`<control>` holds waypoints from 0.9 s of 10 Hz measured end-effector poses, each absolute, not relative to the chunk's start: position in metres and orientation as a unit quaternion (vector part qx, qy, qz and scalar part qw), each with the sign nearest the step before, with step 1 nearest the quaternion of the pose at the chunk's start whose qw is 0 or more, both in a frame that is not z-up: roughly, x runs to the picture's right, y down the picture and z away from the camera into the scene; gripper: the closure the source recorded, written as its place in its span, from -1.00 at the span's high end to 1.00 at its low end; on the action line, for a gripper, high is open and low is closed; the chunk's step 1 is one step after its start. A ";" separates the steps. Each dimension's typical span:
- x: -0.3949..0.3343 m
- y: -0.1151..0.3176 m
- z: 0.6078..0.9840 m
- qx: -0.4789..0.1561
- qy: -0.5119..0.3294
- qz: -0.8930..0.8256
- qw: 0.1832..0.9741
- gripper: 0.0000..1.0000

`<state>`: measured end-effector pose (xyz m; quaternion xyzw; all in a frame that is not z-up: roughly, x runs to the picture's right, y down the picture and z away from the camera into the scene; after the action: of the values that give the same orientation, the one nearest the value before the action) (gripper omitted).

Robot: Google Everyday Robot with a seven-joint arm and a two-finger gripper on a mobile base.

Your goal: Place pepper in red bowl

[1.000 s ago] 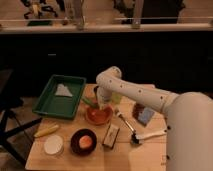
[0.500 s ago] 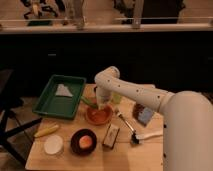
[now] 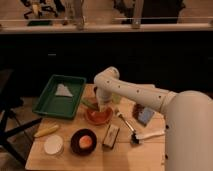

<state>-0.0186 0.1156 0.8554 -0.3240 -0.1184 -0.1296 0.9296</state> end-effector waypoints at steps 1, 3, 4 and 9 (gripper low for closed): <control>-0.017 0.116 0.854 -0.326 -0.114 -0.130 0.929 -1.00; -0.009 0.119 0.849 -0.330 -0.104 -0.128 0.929 -1.00; -0.006 0.120 0.847 -0.331 -0.101 -0.126 0.930 -1.00; 0.007 0.122 0.839 -0.331 -0.093 -0.113 0.932 -1.00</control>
<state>0.0074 0.1223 0.8391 -0.3306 -0.0926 -0.1127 0.9324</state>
